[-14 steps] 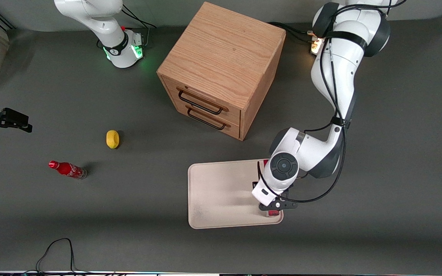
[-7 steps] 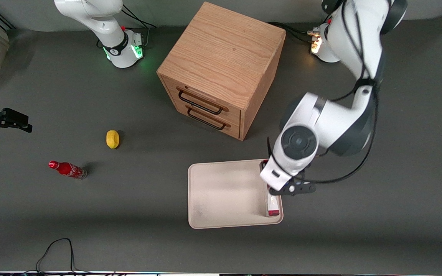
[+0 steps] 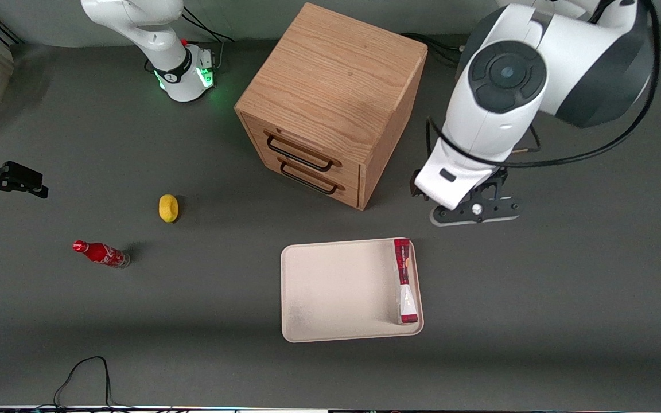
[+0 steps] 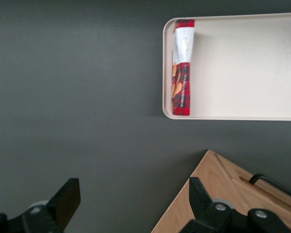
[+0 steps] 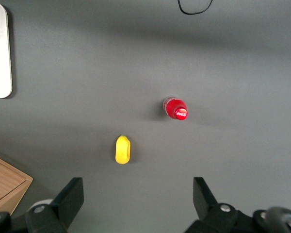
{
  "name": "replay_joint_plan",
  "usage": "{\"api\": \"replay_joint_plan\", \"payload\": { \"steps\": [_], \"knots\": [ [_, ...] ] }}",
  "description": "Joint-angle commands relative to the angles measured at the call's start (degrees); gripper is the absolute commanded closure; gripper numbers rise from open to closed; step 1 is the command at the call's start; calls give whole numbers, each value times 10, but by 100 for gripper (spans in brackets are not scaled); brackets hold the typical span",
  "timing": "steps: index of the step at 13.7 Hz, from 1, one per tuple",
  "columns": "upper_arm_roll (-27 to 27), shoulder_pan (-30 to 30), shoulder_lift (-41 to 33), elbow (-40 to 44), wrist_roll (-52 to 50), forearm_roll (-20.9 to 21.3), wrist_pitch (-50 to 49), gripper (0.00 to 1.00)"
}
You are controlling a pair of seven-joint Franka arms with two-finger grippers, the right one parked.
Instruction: Place red cookie box on tray
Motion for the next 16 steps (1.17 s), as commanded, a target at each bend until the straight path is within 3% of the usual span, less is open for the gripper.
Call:
{"api": "replay_joint_plan", "payload": {
  "steps": [1,3,5,9,12,16],
  "knots": [
    [4,43,-157,-235,38,-5,102,0],
    [7,82,-227,-354,68,-5,169,0],
    [8,121,-240,-388,123,-5,177,0],
    [9,207,-253,-406,236,-7,176,0],
    [9,276,-265,-414,321,-37,177,0],
    [10,279,-259,-404,322,-42,182,0]
  ]
}}
